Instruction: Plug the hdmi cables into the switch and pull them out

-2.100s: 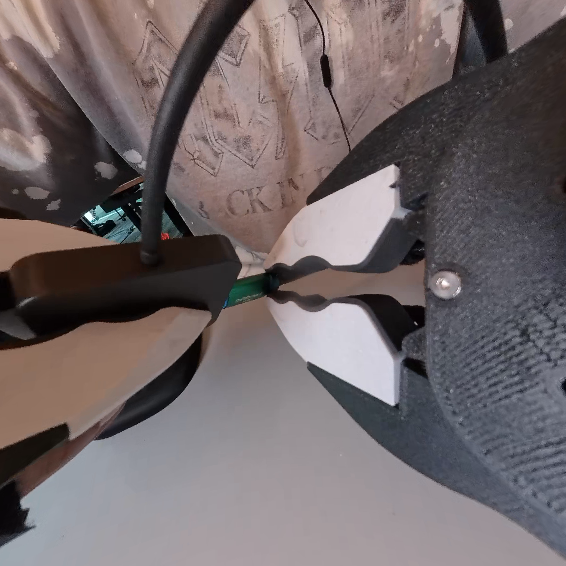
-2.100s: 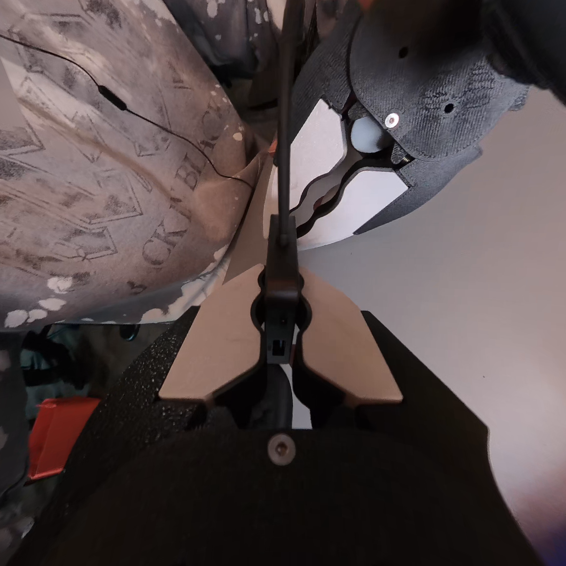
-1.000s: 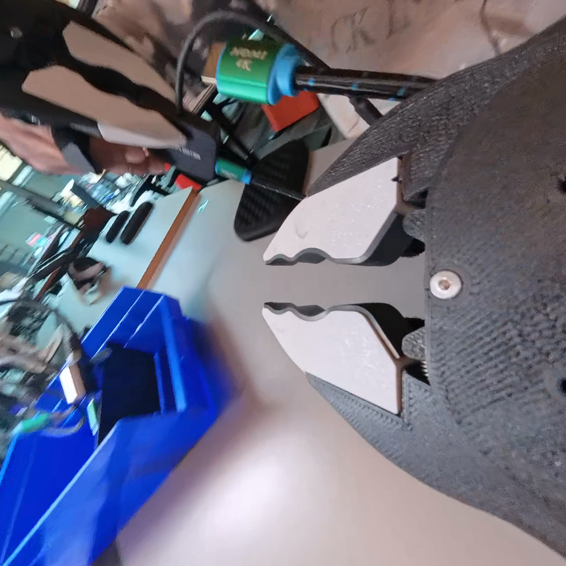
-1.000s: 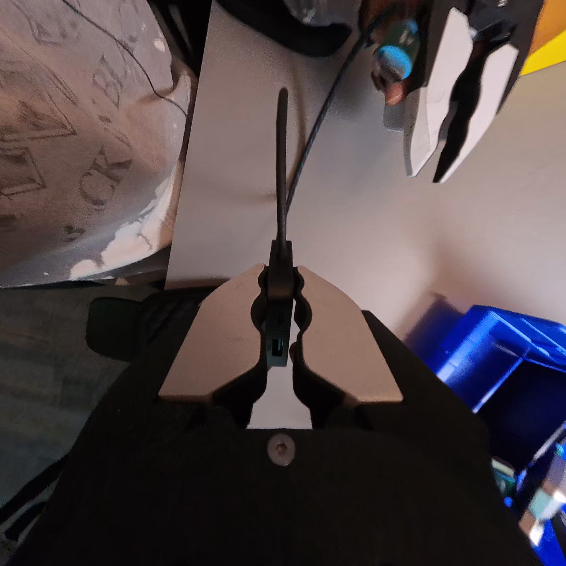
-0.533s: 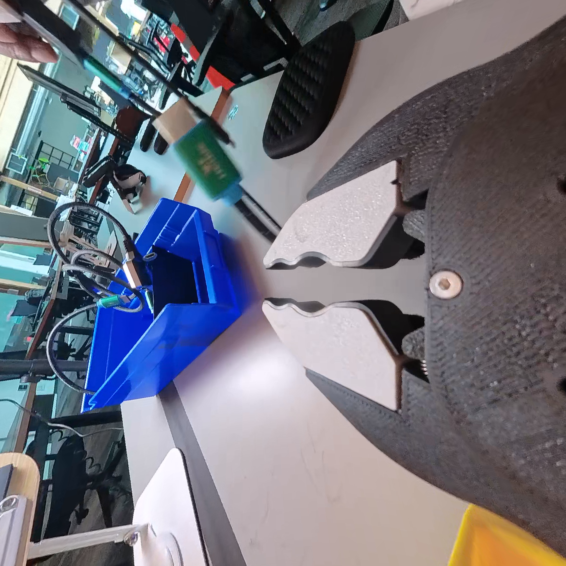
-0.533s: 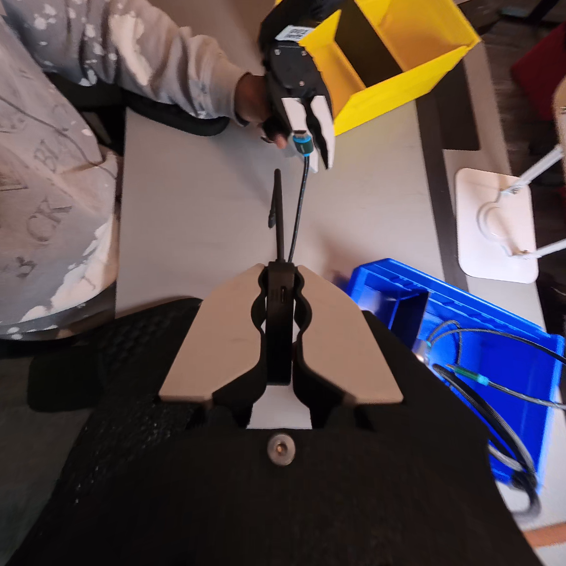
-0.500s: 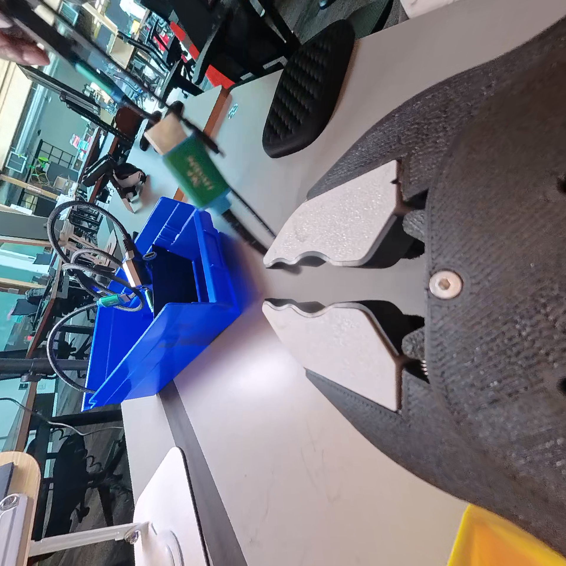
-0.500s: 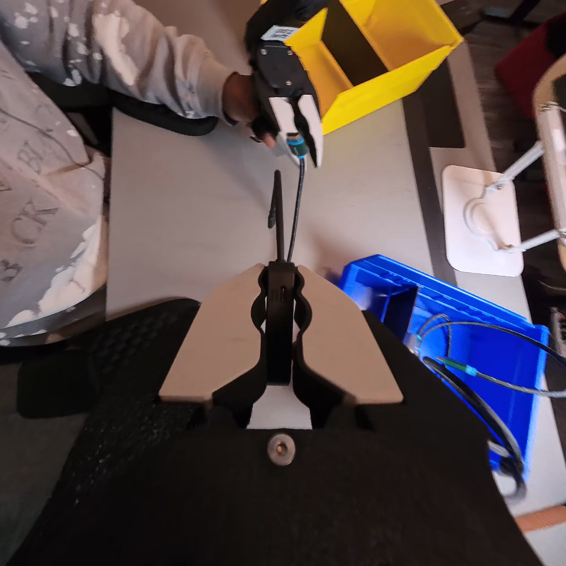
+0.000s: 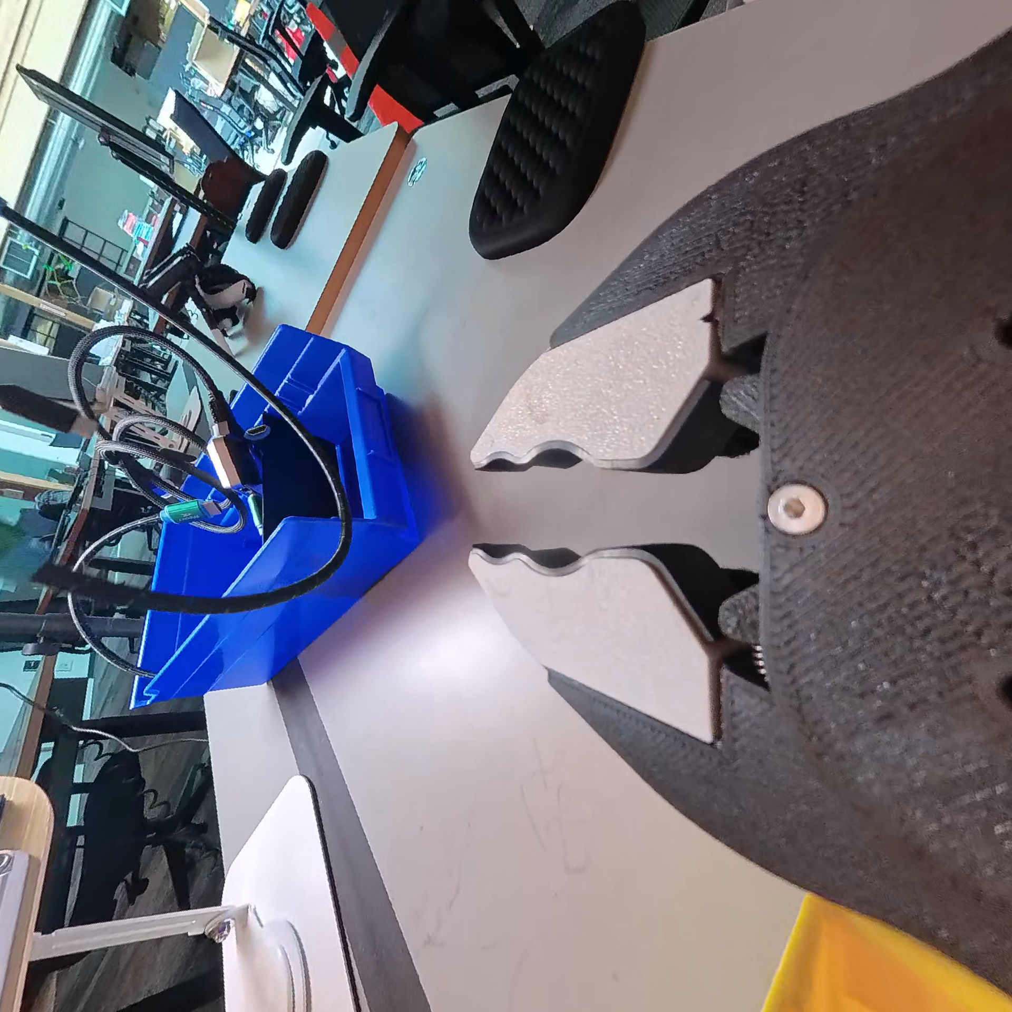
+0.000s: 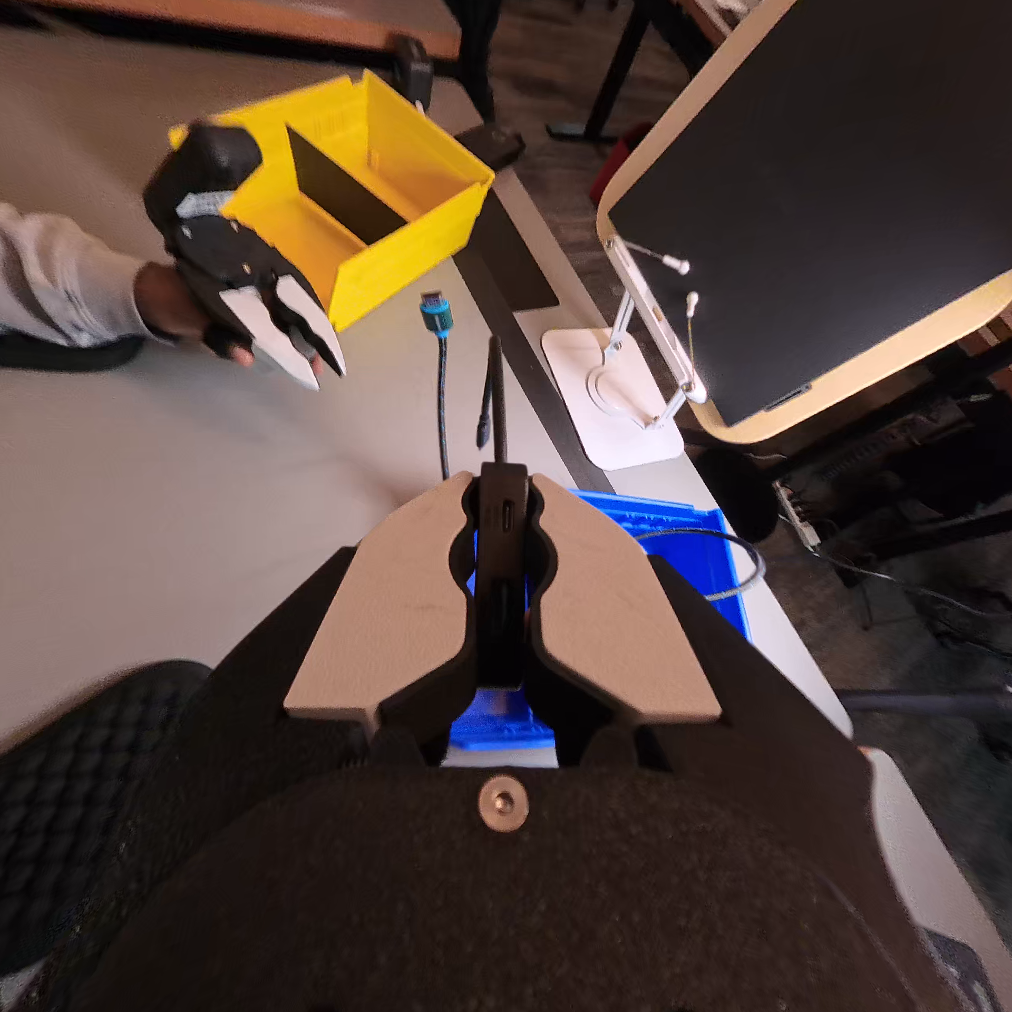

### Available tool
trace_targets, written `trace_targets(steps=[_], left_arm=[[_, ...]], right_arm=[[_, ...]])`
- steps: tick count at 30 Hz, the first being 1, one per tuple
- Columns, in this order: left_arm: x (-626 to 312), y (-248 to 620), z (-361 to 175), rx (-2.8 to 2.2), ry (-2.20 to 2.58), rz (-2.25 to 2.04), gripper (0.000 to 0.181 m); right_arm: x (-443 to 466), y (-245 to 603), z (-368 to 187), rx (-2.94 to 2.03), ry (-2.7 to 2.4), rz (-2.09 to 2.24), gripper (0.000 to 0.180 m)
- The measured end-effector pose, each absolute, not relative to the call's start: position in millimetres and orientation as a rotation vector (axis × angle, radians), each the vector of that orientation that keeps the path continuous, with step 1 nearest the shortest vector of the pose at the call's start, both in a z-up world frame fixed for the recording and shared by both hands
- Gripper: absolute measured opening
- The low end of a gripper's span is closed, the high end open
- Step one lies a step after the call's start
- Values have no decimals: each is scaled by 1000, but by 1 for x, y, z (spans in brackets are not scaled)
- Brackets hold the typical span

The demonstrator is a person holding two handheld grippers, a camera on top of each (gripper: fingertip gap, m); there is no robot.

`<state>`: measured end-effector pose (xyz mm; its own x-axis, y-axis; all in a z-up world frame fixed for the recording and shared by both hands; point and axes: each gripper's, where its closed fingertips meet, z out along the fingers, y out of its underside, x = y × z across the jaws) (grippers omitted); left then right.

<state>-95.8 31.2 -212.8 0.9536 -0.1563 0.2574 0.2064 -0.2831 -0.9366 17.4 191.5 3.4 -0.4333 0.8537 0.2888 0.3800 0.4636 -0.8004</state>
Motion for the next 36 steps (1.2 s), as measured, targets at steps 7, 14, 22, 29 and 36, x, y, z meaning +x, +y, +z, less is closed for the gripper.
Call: trace_targets(steps=[7, 14, 22, 29, 36], left_arm=[[-95, 31, -215, -1842, -20, -325, 28], [-93, 32, -217, -1851, -17, -330, 30], [-94, 31, -219, -1856, -22, -320, 30], [-96, 31, -225, -1876, -23, -331, 30], [-98, 31, -227, -1886, -26, -303, 31]], right_arm=[[8, 188, 46, -1028, -1862, 1047, 14], [-9, 220, 43, -1068, -1754, 842, 14], [-29, 300, -4, -1268, -1591, 545, 14], [-33, 336, -53, -1815, -1586, 770, 14], [-52, 383, -154, -2060, -1725, 390, 14]])
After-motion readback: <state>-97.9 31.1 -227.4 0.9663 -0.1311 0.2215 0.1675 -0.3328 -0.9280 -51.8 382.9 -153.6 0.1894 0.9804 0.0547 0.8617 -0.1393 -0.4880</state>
